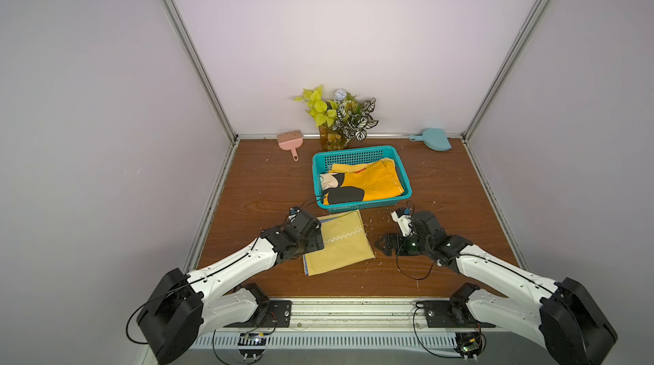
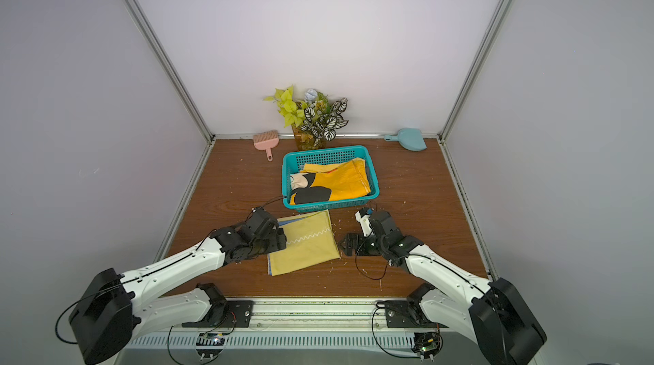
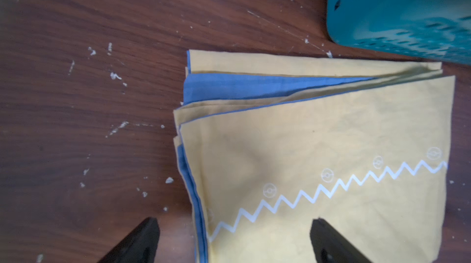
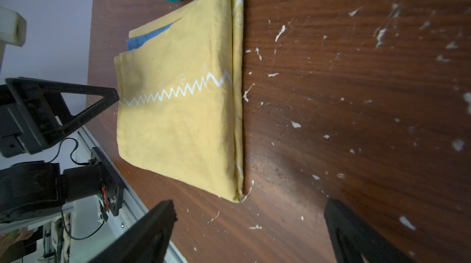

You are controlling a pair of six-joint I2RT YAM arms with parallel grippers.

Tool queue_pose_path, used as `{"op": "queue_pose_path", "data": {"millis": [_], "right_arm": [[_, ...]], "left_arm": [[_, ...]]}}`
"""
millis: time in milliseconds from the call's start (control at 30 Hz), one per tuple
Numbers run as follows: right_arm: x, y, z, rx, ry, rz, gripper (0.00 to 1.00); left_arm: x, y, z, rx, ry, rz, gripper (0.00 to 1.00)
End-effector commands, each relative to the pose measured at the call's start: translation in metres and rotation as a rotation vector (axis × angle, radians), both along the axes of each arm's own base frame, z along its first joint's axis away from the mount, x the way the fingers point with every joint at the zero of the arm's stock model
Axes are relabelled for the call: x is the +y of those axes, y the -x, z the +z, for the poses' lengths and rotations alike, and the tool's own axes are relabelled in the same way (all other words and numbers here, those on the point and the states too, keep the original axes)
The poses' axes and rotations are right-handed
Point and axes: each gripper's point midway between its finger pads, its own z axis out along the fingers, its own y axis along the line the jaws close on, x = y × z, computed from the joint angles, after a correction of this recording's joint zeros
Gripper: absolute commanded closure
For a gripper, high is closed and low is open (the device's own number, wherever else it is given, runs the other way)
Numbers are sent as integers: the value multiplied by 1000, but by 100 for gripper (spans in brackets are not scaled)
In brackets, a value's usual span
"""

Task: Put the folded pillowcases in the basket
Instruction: Pick up the item at the center of the board.

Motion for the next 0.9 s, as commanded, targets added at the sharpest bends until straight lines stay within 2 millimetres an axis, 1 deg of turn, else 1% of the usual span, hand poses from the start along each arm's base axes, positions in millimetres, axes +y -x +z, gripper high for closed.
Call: {"op": "queue_pose_path", "data": {"millis": [0,67,200,267,367,433,500,600,667,700,733,767,800,833,867], "right_arm": [[29,-23,22,-106,-3,33,1],[37,-27,18,-109,25,38,1],[48,-32,9,-97,14,39,3],[54,-31,-1,-79,45,58,4],[63,-27,-12,-59,73,82,5],[68,-24,-18,-51,92,95,7],[73,-22,-23,-42,107,113,12],[77,-18,-27,-29,120,122,25],[77,-14,-28,-26,128,122,39],[77,-14,-28,-24,130,117,48],[76,-13,-28,-24,131,117,63],[76,-11,-28,-22,134,118,78],[76,-11,-27,-22,138,118,93],[75,-10,-26,-23,145,119,100],[76,-9,-24,-27,147,125,100]], "left_arm": [[-5,-8,-3,-14,44,-42,8],[-7,-9,-8,-2,39,-61,8],[-19,-8,-21,31,78,-90,8],[-20,-6,-31,63,74,-95,8],[-23,-4,-38,78,88,-100,9],[-23,-4,-39,81,86,-102,11],[-21,-4,-39,77,75,-100,18],[-20,-2,-39,75,75,-106,33],[-19,-1,-40,76,73,-105,49],[-18,0,-40,77,75,-104,59],[-19,2,-41,80,81,-105,74],[-20,3,-42,81,94,-109,95],[-22,5,-42,81,107,-114,100],[-25,6,-43,83,125,-124,100],[-28,8,-42,86,141,-133,100]]}}
